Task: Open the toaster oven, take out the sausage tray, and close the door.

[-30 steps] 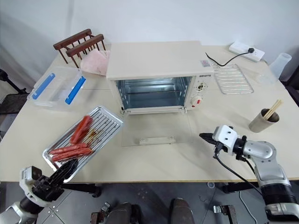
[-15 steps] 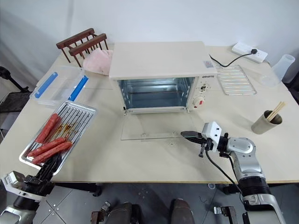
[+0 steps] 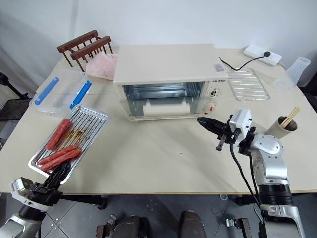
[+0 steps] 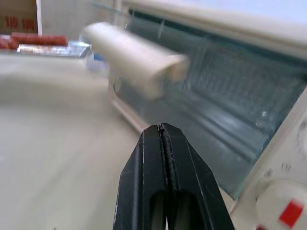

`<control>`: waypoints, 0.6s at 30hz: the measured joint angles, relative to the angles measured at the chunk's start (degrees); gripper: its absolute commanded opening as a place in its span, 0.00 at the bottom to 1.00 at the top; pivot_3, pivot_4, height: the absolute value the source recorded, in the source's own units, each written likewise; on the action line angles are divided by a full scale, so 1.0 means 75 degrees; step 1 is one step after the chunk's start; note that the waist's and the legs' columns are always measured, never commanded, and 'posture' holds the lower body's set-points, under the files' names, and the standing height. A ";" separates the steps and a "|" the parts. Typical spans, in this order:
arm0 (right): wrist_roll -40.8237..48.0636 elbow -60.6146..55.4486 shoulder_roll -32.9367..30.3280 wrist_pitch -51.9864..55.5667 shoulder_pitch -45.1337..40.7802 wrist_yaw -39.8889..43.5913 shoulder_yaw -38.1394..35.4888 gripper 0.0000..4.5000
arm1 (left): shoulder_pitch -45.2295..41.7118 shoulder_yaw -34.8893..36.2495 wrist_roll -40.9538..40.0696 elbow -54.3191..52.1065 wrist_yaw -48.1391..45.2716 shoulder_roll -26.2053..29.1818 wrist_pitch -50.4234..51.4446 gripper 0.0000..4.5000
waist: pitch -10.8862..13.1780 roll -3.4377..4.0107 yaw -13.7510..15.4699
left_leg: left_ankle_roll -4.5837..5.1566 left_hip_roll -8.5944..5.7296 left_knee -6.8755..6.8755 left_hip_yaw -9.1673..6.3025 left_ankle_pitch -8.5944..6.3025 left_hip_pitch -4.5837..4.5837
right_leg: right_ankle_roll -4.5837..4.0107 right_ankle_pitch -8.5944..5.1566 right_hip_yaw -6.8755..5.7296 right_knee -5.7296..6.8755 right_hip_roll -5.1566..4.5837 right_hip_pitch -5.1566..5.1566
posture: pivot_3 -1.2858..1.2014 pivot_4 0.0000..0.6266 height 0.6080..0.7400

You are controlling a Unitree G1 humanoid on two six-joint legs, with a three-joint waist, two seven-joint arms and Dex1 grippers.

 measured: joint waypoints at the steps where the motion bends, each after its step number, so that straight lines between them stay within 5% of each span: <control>1: 0.0028 -0.0018 0.0002 0.0072 -0.0043 -0.0050 -0.0003 0.01 | -0.0004 0.0000 0.0000 0.0000 0.0000 0.0011 0.0019 0.00 | 0.0000 0.0000 0.0000 | 0.0000 0.0000 -0.0001 0.0000 0.0000 0.0000 | 0.0000 0.0000 0.0000 -0.0001 0.0000 0.0000 | 0.52 0.24 1.00; 8: 0.0459 -0.0635 -0.0134 0.0989 0.0236 -0.0129 -0.0044 0.05 | 0.0083 -0.0097 0.0000 0.0173 -0.0115 0.0517 0.0410 0.00 | 0.0000 0.0000 0.0034 | 0.0001 0.0002 -0.0010 -0.0002 -0.0002 -0.0003 | 0.0000 0.0000 0.0000 -0.0008 -0.0004 -0.0002 | 0.52 0.24 1.00; 10: 0.0623 -0.1051 -0.0446 0.1311 0.0682 0.0075 -0.0066 0.14 | 0.0055 -0.0199 0.0000 0.0291 -0.0223 0.0683 0.0585 0.00 | 0.0001 0.0001 0.0051 | 0.0007 -0.0003 -0.0013 -0.0007 -0.0007 -0.0006 | -0.0001 -0.0001 0.0003 -0.0008 -0.0006 -0.0002 | 0.52 0.24 1.00; 18: 0.1175 -0.2648 -0.1166 0.1996 0.2718 0.0312 -0.1162 0.74 | -0.0092 -0.1235 0.0004 0.0280 -0.0457 0.1741 0.1199 0.00 | -0.0001 0.0006 0.0072 | 0.0003 -0.0003 -0.0022 -0.0011 -0.0015 -0.0006 | -0.0004 -0.0002 0.0004 -0.0025 -0.0007 0.0001 | 0.52 0.24 1.00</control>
